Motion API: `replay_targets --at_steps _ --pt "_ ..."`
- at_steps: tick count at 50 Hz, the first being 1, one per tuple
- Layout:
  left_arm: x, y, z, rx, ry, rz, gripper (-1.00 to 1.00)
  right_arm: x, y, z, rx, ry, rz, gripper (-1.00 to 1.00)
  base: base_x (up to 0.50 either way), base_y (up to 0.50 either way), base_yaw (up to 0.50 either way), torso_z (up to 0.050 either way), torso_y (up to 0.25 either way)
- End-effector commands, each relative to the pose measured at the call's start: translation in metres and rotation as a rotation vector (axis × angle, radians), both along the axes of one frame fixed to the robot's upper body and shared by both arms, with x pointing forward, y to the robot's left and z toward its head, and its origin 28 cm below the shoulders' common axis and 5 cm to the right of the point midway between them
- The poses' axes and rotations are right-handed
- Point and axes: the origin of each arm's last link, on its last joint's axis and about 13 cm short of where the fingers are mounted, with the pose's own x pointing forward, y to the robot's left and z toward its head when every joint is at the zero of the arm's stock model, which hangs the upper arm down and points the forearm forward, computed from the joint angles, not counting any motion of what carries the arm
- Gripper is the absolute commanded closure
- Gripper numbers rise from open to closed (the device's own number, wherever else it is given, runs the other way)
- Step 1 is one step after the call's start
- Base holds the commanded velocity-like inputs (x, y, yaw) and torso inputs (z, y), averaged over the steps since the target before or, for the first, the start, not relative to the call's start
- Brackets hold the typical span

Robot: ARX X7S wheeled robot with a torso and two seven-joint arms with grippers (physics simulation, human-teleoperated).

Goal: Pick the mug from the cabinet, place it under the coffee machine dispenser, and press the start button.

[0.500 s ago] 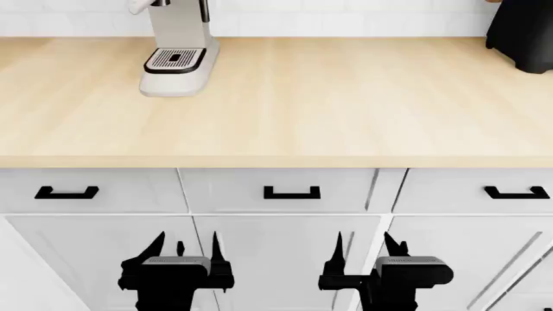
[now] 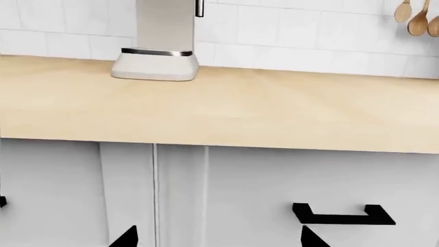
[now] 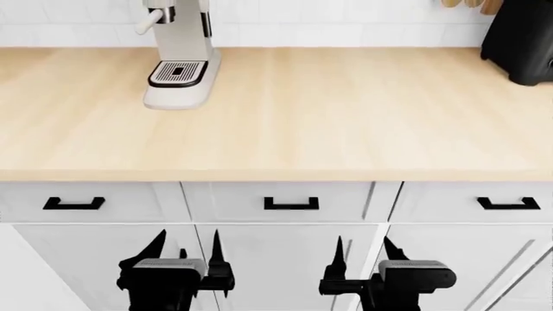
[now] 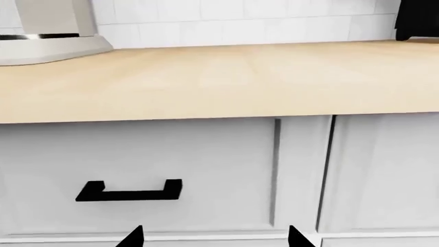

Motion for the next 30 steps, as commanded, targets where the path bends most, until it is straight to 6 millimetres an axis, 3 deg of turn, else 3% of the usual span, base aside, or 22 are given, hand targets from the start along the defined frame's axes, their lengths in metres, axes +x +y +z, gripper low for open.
replay_targets --at_steps 1,13,30 --pt "-0.0027 -0.0009 0.0039 -0.013 -0.012 -0.018 -1.00 -0.0018 0.0002 -0.0020 0.013 0.017 0.010 -1.00 0.00 0.00 0.00 0.050 0.016" --pt "-0.0042 -0.0014 0.0047 -0.039 -0.040 -0.030 -1.00 -0.0018 -0.0002 -0.0034 0.018 0.021 0.022 -1.00 0.00 0.01 0.00 0.050 0.015" --pt "-0.0054 -0.0025 0.0016 -0.051 -0.015 -0.013 -1.00 -0.0029 0.0016 -0.0045 -0.052 0.015 0.035 -1.00 0.00 0.50 0.00 0.000 0.000"
